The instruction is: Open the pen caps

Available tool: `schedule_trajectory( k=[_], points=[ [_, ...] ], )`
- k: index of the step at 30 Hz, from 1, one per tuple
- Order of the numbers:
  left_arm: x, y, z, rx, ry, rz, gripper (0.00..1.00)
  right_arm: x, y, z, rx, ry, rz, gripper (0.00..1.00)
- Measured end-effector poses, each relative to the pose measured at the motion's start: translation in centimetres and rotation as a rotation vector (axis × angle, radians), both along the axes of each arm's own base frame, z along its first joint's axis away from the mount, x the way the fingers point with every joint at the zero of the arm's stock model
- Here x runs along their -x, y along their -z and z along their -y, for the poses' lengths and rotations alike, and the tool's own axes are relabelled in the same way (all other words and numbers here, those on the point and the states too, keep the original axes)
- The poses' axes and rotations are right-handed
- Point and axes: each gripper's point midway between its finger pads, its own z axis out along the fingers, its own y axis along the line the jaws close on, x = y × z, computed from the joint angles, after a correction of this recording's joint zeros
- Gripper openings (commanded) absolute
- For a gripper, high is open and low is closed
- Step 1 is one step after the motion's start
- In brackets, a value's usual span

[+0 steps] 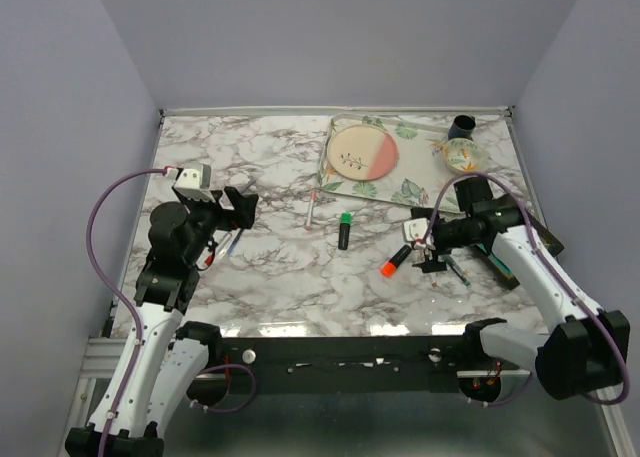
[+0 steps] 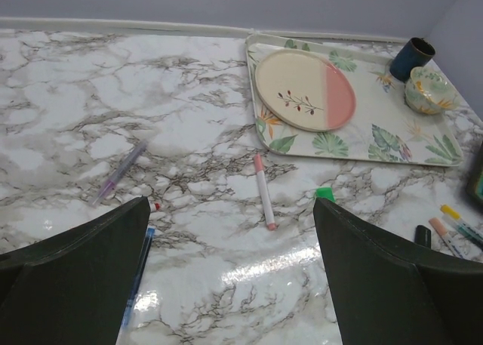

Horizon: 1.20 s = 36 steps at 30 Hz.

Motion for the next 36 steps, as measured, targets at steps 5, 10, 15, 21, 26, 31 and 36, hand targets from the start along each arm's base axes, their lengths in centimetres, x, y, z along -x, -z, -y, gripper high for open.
schedule_trajectory(
  k=[5,10,15,21,26,31,36],
  points=[
    [0.1,-0.2,0.0,0.001,0.004,0.006,0.99,-0.1,5.3,-0.7,0.155,-0.101,-0.091,0.88],
    [0.2,-0.1,0.3,0.003,0.020,0.003,0.99,0.1,8.9,-0.6,0.285,-0.153,-0.161,0.79],
    [0.3,-0.2,0.3,0.004,0.022,0.007,0.99,-0.1,11.6,-0.4,0.411,-0.193,-0.185,0.72],
    [0.3,-0.2,0.5,0.005,0.031,0.006,0.99,-0.8,13.0,-0.4,0.484,-0.202,-0.181,0.60],
    [0.5,-0.2,0.9,0.009,0.054,0.006,0.99,-1.6,13.1,-1.2,0.506,-0.215,-0.177,0.45],
    [0.6,-0.3,1.2,0.012,0.073,0.006,0.99,-1.7,13.2,-1.6,0.521,-0.205,-0.191,0.24],
    [0.8,-0.4,1.6,0.030,0.097,0.005,0.99,-1.8,13.2,-2.0,0.518,-0.151,-0.212,0.01]
  ],
)
